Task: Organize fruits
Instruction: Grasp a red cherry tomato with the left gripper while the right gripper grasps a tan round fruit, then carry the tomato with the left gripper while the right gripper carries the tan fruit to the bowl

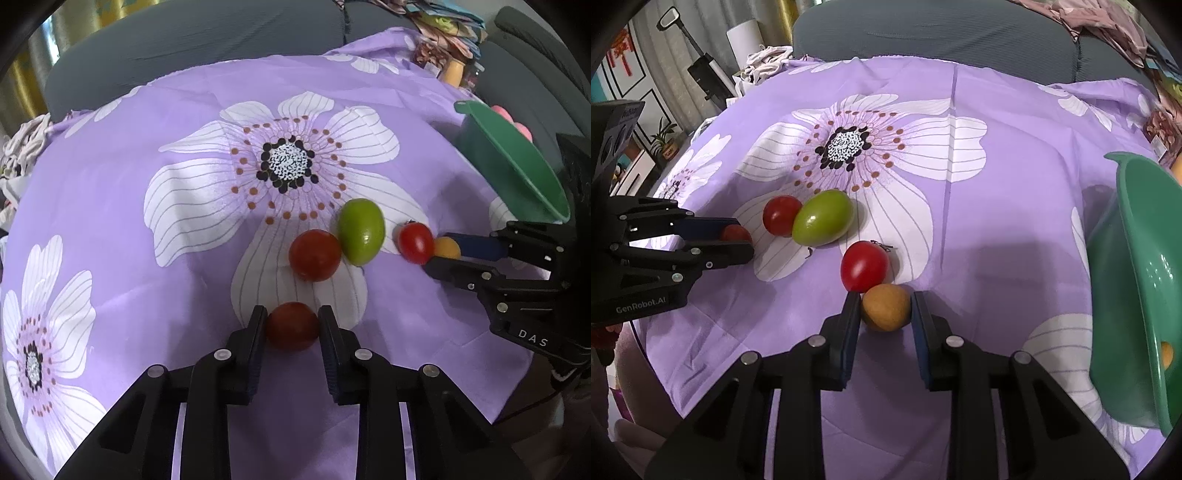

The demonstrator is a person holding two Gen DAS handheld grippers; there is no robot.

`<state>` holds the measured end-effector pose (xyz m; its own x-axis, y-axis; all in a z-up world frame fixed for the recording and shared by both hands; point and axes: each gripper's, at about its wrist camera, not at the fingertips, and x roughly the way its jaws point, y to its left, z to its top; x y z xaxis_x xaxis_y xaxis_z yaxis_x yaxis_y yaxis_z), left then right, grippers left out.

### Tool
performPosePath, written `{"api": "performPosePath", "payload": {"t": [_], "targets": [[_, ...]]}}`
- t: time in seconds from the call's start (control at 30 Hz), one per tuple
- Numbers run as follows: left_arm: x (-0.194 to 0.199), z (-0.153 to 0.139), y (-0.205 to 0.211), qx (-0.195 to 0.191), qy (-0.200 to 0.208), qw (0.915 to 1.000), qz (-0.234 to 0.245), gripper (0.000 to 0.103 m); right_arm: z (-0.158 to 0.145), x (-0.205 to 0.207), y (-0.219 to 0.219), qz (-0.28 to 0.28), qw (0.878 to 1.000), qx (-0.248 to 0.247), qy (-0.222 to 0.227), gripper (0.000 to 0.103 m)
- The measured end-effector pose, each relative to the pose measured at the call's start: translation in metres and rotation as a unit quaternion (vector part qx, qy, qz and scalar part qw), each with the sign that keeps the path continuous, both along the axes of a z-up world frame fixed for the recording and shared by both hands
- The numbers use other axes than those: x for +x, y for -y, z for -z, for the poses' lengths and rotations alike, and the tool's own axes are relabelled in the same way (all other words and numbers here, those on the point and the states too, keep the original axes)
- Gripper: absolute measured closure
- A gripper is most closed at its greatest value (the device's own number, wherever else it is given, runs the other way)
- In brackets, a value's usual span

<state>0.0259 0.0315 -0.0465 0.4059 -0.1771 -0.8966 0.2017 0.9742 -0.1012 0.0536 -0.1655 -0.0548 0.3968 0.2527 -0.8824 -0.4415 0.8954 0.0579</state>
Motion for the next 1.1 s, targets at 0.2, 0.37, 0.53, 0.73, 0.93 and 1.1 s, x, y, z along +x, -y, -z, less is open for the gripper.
{"api": "performPosePath", "payload": {"t": [0.2,0.37,0.53,0.73,0.93,1.1], "targets": [[-0.005,-0.013,0.006,-0.024,0.009,0.9996,0.009,0.075,-0.014,-0.011,0.005,0.003,1.0,0.014,0.015,0.076],[-0.008,-0.028,0.017,-0.041,0.021,0.9986,0.024,0.075,-0.027,-0.02,0.01,0.008,0.999,0.02,0.031,0.075],[-0.009,-0.039,0.032,-0.046,0.03,0.9977,0.039,0.075,-0.04,-0.027,0.018,0.016,0.998,0.026,0.051,0.075],[-0.007,-0.052,0.051,-0.045,0.04,0.9967,0.054,0.075,-0.053,-0.033,0.033,0.028,0.997,0.034,0.07,0.075],[0.0,-0.063,0.071,-0.045,0.047,0.9954,0.07,0.075,-0.063,-0.036,0.05,0.049,0.994,0.042,0.089,0.075],[0.005,-0.071,0.091,-0.047,0.055,0.9935,0.088,0.075,-0.071,-0.038,0.066,0.069,0.991,0.048,0.104,0.075]]}}
